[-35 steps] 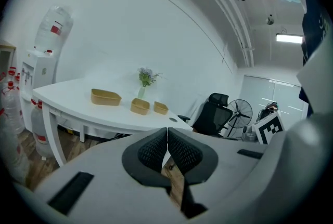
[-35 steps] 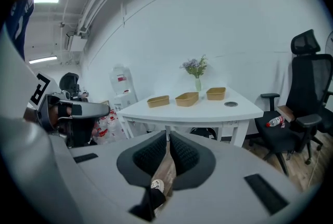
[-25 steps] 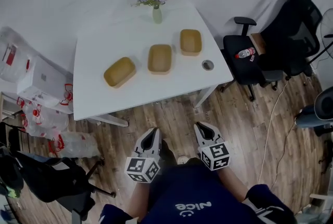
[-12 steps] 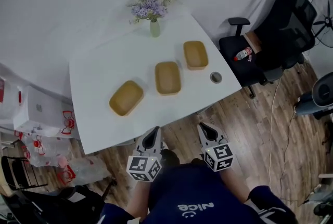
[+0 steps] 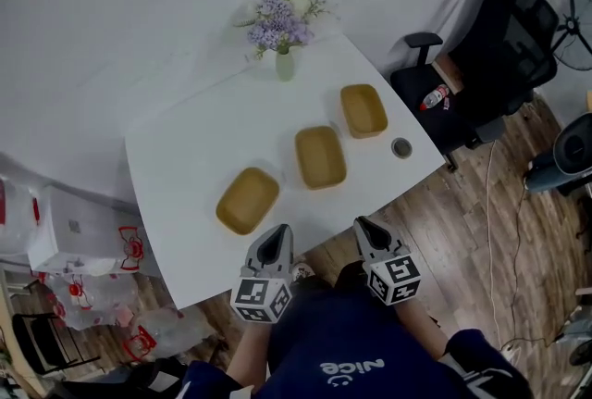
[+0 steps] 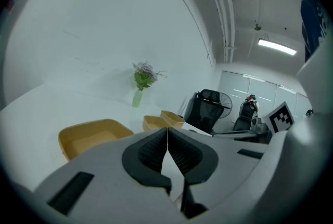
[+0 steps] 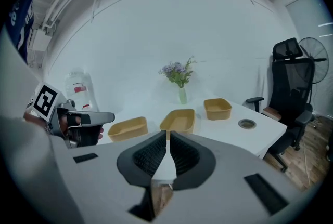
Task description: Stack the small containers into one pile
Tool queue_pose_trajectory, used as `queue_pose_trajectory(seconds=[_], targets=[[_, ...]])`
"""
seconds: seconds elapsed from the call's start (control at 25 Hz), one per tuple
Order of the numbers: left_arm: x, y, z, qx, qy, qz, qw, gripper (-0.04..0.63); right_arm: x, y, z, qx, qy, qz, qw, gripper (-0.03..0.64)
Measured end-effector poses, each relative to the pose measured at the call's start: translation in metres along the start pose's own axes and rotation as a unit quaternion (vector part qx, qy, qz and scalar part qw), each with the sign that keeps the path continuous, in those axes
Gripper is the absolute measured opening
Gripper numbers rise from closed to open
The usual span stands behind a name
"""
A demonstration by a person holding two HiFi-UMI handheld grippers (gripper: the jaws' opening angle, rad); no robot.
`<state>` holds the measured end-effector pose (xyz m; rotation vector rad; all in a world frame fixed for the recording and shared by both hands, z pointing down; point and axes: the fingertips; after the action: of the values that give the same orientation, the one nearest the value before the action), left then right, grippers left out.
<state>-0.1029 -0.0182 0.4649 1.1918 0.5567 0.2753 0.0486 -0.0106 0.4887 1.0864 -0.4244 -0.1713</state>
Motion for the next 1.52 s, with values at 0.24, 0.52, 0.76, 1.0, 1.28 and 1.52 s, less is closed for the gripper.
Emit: queue_pose_trajectory(seconds=[0.24, 0.52, 0.76, 1.0, 1.28, 1.52], targets=[[-0.019, -0.007, 0.011, -0.004, -0.026, -0.003, 0.9996, 0.021, 0.013, -0.018, 0.019, 0.008, 0.023, 0.01, 1.0, 0.055], [-0.026, -0.013, 0.028, -0.007, -0.048, -0.009, 0.9988, 0.02, 0.048, -0.045, 0.048, 0.016, 0.041, 0.015, 0.999, 0.055], [-0.035, -0.03, 0.047, 0.001, -0.07, -0.019, 0.9974, 0.02, 0.077, -0.077, 0.081, 0.014, 0.053, 0.019, 0.998, 0.055], [-0.041, -0.039, 0.062, 0.013, -0.094, -0.033, 0.9949, 0.02, 0.106, -0.107, 0.11, 0.02, 0.05, 0.018, 0.998, 0.057], [-0.046, -0.053, 0.082, 0.034, -0.11, -0.07, 0.9909, 0.02, 0.124, -0.132, 0.147, -0.001, 0.039, 0.015, 0.999, 0.166], [-0.051, -0.054, 0.085, 0.032, -0.128, -0.063, 0.9892, 0.02, 0.141, -0.129, 0.189, -0.071, 0.029, 0.016, 0.997, 0.166]])
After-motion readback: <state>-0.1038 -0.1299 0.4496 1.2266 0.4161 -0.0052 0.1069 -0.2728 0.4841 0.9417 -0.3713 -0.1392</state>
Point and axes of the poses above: the fingertips, and each gripper's own axes: z forward along the fingers, x to its right, y out of its underside, and after that the axes turned 4 degrees about z, right-handed
